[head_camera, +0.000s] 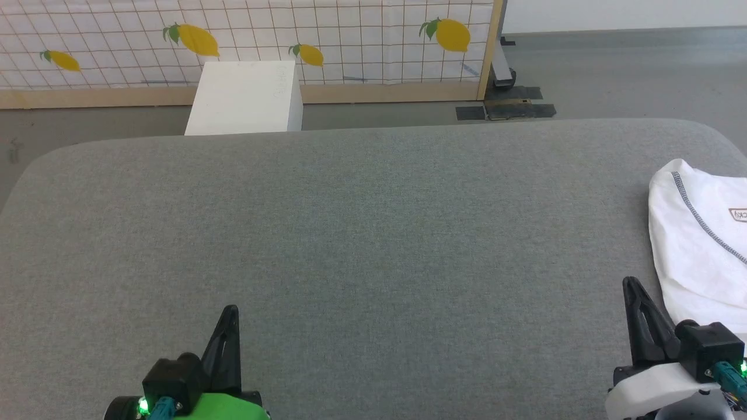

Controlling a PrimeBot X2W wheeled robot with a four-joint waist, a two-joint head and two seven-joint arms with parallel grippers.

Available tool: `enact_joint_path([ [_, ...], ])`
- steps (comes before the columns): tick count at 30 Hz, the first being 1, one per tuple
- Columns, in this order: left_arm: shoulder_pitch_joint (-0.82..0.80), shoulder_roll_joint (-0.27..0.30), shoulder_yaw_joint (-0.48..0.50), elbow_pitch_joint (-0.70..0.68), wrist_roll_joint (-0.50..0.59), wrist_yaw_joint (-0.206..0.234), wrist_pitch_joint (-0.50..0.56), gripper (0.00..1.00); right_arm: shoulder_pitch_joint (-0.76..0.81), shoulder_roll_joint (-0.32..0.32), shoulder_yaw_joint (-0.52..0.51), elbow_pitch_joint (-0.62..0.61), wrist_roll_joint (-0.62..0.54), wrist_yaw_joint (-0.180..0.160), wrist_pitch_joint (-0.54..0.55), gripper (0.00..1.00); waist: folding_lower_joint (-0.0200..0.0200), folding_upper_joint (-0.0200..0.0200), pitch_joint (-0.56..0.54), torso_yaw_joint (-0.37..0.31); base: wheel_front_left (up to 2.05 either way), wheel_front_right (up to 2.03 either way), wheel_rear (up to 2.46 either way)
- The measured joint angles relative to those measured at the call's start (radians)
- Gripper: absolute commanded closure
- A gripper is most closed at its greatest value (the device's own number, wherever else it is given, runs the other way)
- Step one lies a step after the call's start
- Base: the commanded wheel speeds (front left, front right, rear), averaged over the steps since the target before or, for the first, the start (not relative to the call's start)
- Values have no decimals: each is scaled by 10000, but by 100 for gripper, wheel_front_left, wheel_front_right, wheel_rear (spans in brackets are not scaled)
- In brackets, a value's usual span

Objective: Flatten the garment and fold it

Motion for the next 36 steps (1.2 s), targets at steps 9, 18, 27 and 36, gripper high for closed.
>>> enact_joint_path([
  [9, -119, -44, 127, 29, 148, -12, 174, 100, -131, 0, 138, 75, 54, 0, 86, 100, 0, 0, -27, 8, 0, 0, 0],
  [18, -296, -88, 232, 69, 307, -25, 364, 100, -193, 0, 245, 121, 58, 2, 176, 100, 0, 0, -53, 16, 0, 0, 0],
  [27, -437, -127, 307, 117, 424, -59, 558, 100, -337, 0, 370, 169, 128, 0, 259, 100, 0, 0, -79, 25, 0, 0, 0],
  [36, -591, -174, 454, 176, 744, -102, 748, 100, -418, 0, 518, 245, 144, 0, 355, 100, 0, 0, -111, 35, 0, 0, 0],
])
